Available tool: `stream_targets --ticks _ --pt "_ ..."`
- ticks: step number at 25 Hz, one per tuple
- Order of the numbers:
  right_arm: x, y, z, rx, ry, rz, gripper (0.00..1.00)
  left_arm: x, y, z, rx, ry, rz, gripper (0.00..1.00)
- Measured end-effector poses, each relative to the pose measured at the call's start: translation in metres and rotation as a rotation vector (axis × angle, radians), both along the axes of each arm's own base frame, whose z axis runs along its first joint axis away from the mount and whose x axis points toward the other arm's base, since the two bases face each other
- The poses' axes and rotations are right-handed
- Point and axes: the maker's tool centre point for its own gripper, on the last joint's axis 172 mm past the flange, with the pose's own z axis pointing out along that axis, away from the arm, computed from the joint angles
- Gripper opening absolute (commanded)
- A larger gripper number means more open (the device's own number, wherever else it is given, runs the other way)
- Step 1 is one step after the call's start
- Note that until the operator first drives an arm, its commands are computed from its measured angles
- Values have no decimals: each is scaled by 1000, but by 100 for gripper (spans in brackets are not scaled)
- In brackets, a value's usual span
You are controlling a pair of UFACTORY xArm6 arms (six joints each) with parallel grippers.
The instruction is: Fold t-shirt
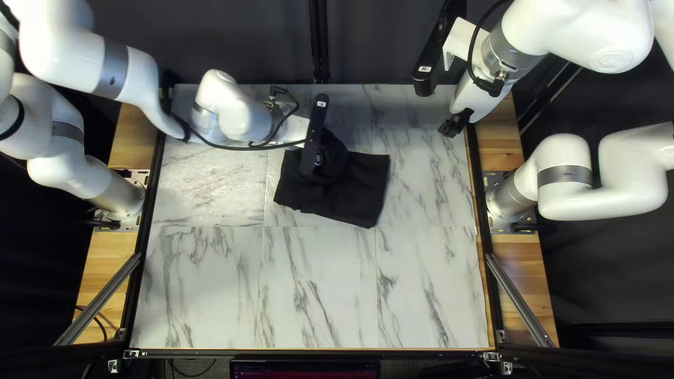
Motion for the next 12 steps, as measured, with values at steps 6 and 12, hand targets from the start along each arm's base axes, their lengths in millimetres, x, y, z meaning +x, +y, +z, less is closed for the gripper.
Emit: stream_targets --ticks 6,12 --pt "0 0 0 0 0 0 100 1 -15 19 -24 -80 -27 0" --pt "0 0 0 0 0 0 100 5 -23 26 -53 -125 -29 0"
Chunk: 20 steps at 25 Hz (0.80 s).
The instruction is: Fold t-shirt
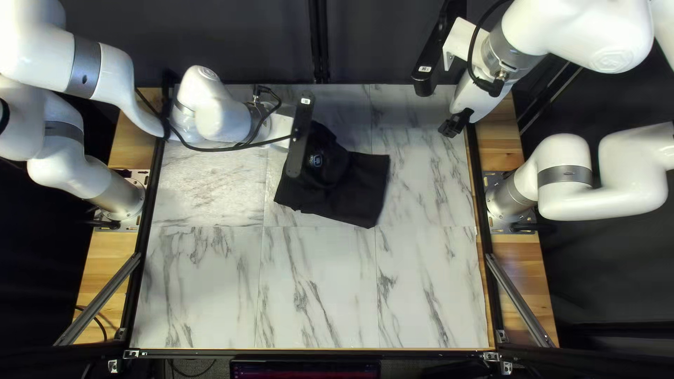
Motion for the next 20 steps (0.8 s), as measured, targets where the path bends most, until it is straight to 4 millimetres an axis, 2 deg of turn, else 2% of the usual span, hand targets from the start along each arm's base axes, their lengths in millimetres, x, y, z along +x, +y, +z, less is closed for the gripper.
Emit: stream_targets --ticks 6,11,13,19,20 --pt "0 0 0 0 0 0 100 13 -13 7 -50 -64 -12 0" --pt "0 0 0 0 0 0 100 38 -22 17 -97 -133 -29 0" --pt "0 0 0 0 0 0 100 48 -22 14 -108 -142 -36 0" --pt "0 0 0 0 0 0 100 73 -12 -10 -145 -140 -40 0" --pt "0 0 0 0 0 0 100 77 -10 -15 -152 -137 -40 5"
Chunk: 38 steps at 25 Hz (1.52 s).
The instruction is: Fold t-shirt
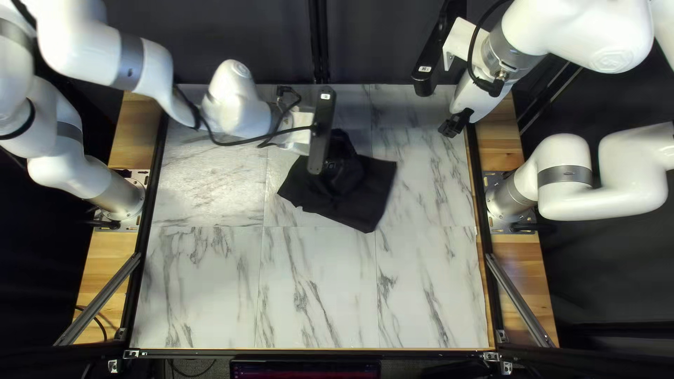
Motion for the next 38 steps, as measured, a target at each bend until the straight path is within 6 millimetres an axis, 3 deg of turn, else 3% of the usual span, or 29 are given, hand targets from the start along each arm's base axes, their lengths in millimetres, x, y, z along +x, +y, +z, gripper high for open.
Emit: stream_targets --ticks 1,2,11,18,30,33,38 --pt "0 0 0 0 0 0 100 3 1 -4 -5 3 -2 87" --pt "0 0 0 0 0 0 100 5 2 -7 -9 6 -3 100" --pt "0 0 0 0 0 0 100 10 7 -9 7 71 -44 100" --pt "0 0 0 0 0 0 100 -3 -29 10 50 98 -59 100" --pt "0 0 0 0 0 0 100 -46 -123 -3 84 160 -34 100" --pt "0 0 0 0 0 0 100 -47 -134 -8 96 198 -6 100" --pt "0 0 0 0 0 0 100 -33 -140 -21 112 250 43 100"
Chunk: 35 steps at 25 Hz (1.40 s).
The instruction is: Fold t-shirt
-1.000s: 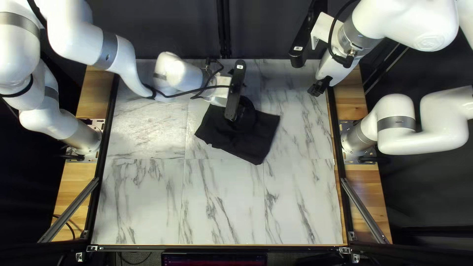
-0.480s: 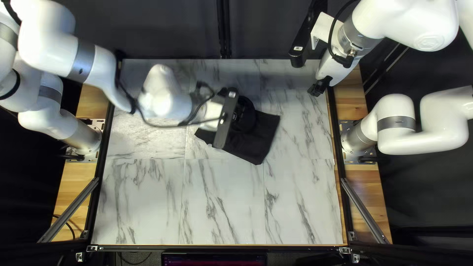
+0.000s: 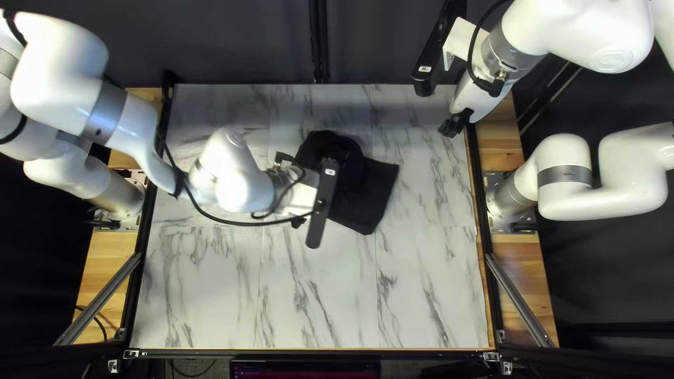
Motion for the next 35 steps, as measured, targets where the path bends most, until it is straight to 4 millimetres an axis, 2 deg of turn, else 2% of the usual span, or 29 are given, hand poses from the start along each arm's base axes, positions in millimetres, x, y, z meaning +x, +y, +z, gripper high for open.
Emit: stream_targets --ticks 4,7,12,17,22,26,32,35 --pt "0 0 0 0 0 0 100 15 -12 -5 15 24 8 100" --pt "0 0 0 0 0 0 100 19 -16 -8 19 31 7 100" --pt "0 0 0 0 0 0 100 6 -10 -26 -13 3 10 99" --pt "0 0 0 0 0 0 100 -11 2 -36 -69 -38 -4 93" --pt "0 0 0 0 0 0 100 -9 1 -41 -116 -63 -53 89" --pt "0 0 0 0 0 0 100 -8 -4 -52 -134 -62 -96 87" --pt "0 0 0 0 0 0 100 -17 -6 -63 -149 -45 -121 81" --pt "0 0 0 0 0 0 100 -18 -6 -69 -155 -34 -129 82"
